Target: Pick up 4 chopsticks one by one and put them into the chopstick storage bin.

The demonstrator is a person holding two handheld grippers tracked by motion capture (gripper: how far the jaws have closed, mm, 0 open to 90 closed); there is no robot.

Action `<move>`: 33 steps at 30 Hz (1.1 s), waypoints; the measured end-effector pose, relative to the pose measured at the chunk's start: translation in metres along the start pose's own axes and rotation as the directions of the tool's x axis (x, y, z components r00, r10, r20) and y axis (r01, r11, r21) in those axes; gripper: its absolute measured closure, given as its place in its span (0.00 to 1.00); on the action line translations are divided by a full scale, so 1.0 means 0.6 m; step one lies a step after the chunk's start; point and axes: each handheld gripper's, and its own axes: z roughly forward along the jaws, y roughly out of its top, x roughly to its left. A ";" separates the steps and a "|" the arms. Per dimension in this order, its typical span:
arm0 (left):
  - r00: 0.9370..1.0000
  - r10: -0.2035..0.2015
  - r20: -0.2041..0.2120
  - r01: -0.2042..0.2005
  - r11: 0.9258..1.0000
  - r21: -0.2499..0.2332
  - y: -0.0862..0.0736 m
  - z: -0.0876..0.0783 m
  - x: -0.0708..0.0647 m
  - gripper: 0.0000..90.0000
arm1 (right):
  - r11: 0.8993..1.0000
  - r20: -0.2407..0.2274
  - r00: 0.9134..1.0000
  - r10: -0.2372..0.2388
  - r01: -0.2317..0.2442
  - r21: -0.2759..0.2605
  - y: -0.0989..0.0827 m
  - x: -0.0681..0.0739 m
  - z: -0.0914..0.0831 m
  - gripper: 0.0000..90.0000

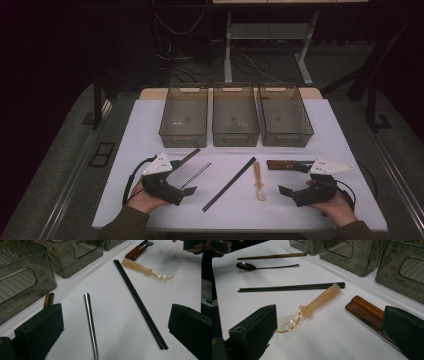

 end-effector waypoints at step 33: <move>0.999 -0.007 -0.047 0.006 1.000 -0.015 0.016 -0.018 0.053 0.17 | 1.000 -0.007 1.000 -0.007 0.007 0.001 0.001 0.009 0.009 0.01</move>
